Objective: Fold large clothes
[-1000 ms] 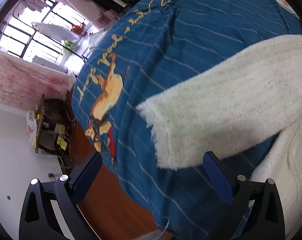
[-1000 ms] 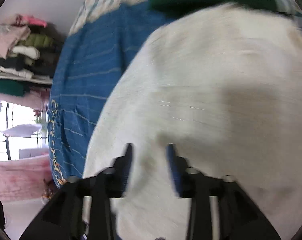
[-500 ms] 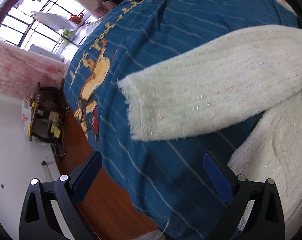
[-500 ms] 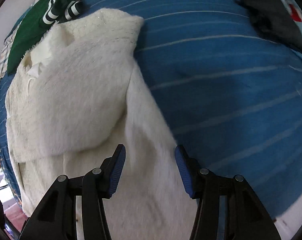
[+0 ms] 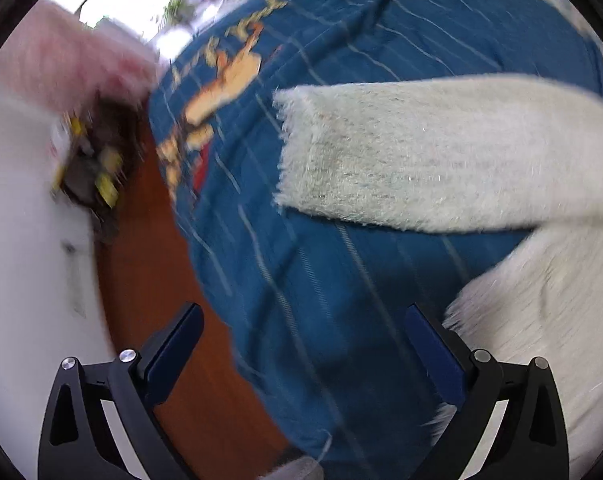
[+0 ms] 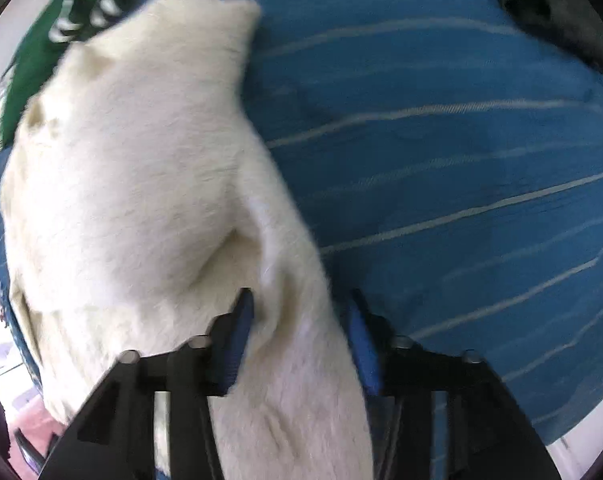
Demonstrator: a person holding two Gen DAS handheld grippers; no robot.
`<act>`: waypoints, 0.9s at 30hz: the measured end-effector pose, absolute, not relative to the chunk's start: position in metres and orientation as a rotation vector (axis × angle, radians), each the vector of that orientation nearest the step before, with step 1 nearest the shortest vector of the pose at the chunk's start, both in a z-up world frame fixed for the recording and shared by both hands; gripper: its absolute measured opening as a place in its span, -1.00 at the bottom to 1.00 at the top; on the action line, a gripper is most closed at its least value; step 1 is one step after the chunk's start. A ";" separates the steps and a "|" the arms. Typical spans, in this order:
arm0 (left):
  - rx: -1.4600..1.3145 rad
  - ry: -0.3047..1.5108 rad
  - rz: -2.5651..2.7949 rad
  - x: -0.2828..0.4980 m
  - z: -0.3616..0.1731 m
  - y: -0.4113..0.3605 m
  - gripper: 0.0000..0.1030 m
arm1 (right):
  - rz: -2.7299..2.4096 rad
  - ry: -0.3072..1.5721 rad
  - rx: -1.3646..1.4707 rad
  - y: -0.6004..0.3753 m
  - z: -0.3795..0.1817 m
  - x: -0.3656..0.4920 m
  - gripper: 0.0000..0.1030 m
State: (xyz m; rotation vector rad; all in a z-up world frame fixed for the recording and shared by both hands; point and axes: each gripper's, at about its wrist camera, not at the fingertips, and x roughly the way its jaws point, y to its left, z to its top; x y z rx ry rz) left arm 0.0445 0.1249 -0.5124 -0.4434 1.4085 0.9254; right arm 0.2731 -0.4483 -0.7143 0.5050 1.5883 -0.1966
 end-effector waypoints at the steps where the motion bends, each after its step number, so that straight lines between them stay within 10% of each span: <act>1: -0.542 1.377 0.921 0.039 -0.514 0.133 0.99 | -0.189 1.579 0.496 -0.444 -0.708 0.272 0.01; 7: -1.159 1.106 0.896 0.019 -0.556 0.188 0.96 | -0.124 1.554 0.477 -0.397 -0.697 0.272 0.02; 14: -1.188 1.022 1.075 0.060 -0.592 0.236 0.95 | -0.023 1.550 0.363 -0.328 -0.712 0.294 0.02; 17: -0.967 1.100 1.156 0.093 -0.577 0.251 0.21 | -0.009 1.556 0.316 -0.294 -0.705 0.294 0.04; 19: -0.830 1.126 1.144 0.116 -0.563 0.257 -0.68 | -0.106 1.543 0.142 -0.262 -0.708 0.310 0.57; 27: -0.361 0.996 1.061 0.172 -0.462 0.245 -0.85 | -0.235 1.387 -0.117 -0.162 -0.719 0.352 0.66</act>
